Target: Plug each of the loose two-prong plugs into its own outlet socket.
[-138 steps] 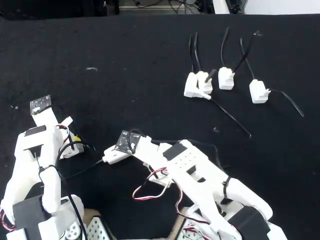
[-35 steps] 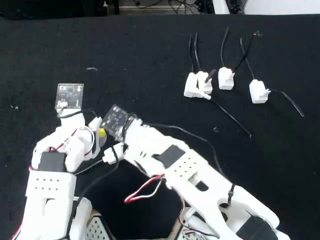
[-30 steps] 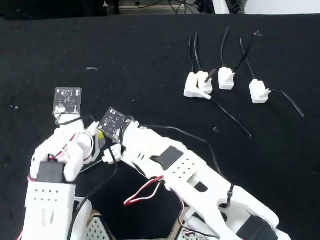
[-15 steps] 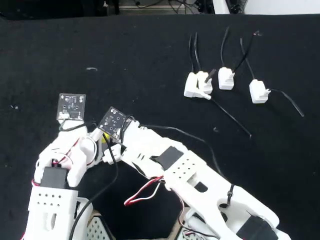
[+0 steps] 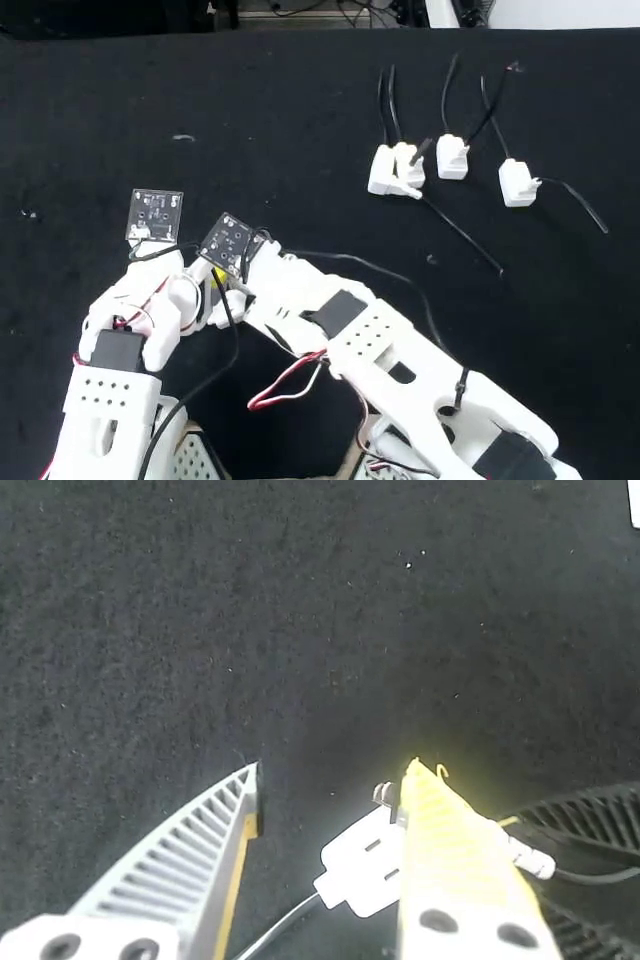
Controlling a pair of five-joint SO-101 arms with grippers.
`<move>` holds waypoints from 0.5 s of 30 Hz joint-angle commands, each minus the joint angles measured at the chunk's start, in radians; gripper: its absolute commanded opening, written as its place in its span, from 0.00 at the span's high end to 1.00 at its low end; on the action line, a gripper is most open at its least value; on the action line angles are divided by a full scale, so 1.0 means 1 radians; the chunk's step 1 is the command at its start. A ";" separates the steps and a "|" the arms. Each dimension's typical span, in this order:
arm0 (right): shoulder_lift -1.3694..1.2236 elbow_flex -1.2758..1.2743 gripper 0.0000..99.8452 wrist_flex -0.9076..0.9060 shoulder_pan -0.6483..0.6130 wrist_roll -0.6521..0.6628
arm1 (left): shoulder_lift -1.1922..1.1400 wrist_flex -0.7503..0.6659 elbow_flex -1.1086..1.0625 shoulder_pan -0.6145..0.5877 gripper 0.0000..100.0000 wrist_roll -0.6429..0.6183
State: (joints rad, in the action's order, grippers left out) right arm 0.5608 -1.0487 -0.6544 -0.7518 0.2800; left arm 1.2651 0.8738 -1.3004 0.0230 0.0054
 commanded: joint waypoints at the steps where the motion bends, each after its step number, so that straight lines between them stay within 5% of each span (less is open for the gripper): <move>1: 0.041 0.068 0.99 -0.009 -0.011 -0.008 | -0.002 -0.018 0.013 0.012 0.77 0.003; 15: 0.041 0.107 0.99 -0.006 -0.017 -0.064 | -0.002 -0.012 0.012 0.012 0.77 0.003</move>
State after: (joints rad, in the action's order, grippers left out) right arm 0.5608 -1.0273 -0.6636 -0.7518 0.2263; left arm 1.2651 0.8723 -1.3004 0.0230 0.0054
